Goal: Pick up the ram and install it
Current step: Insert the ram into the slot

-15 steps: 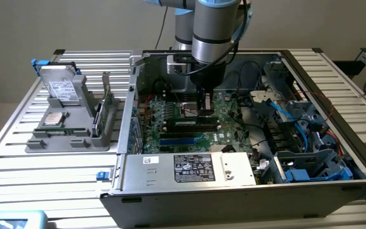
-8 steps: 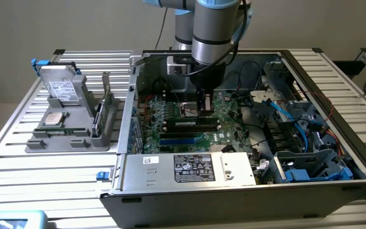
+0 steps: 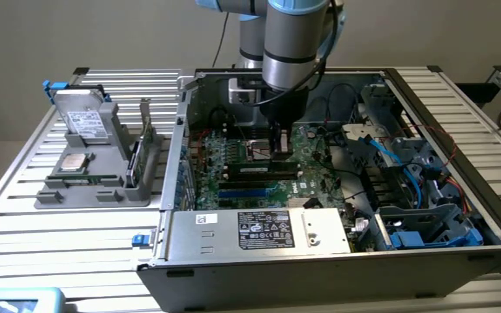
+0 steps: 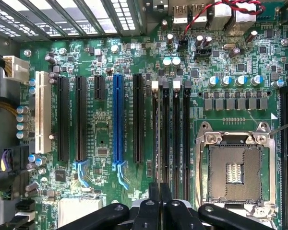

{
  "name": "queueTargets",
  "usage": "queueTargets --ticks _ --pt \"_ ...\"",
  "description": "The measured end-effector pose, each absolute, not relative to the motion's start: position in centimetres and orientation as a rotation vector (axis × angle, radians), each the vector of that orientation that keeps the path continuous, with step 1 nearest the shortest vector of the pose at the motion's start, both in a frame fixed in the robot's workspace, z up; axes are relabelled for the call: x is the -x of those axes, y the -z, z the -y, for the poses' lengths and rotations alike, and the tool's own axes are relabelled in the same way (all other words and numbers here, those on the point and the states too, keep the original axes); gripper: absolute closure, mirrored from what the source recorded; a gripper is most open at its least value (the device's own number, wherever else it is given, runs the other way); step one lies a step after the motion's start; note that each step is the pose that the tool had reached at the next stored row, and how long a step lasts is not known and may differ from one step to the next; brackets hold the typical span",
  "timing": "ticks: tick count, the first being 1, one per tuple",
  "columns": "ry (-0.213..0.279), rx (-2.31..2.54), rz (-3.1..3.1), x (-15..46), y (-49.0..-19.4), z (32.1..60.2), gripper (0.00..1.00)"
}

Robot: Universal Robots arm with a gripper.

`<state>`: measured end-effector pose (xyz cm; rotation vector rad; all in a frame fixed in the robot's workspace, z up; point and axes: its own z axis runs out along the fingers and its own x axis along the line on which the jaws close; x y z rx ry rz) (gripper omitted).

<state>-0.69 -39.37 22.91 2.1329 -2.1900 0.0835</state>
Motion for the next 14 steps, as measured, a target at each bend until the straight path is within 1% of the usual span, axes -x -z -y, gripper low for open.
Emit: queueTargets --ticks 14 --pt "-0.084 -2.133 2.19 0.69 -22.8 39.39 0.88"
